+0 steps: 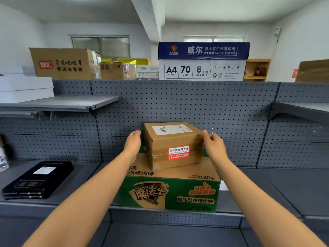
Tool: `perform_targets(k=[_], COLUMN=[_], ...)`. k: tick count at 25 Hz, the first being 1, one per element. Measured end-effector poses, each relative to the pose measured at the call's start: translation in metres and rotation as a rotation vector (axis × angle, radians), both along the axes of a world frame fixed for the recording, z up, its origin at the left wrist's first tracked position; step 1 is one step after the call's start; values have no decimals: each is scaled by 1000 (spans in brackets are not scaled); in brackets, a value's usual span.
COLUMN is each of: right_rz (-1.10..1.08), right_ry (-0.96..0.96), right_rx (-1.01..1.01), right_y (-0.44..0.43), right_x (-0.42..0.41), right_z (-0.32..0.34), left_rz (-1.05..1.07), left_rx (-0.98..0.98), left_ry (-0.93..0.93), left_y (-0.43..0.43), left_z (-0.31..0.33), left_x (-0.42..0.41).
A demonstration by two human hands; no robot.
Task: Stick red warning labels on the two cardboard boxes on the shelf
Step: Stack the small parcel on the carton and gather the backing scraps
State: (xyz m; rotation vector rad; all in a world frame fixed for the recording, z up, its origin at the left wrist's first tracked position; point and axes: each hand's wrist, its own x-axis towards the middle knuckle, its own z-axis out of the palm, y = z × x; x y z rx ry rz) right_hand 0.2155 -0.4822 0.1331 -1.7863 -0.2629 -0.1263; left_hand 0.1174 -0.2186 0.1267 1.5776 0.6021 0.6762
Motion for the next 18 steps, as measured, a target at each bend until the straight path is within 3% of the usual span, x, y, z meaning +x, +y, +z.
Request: perform_targets(k=[3, 7, 14, 18], right_rz=[202, 183, 339, 275], right_ry=[83, 55, 140, 1], right_rx=[-28, -58, -47, -203], right_y=[0, -11, -5, -1], right_x=[-11, -6, -1, -10], right_z=[-5, -5, 2, -2], left_rz=[-67, -139, -165, -174], left_rx=[-94, -106, -28, 19], left_ry=[25, 8, 35, -2], left_y=[2, 5, 17, 9], left_z=[-1, -1, -8, -8], left_x=[9, 17, -15, -30])
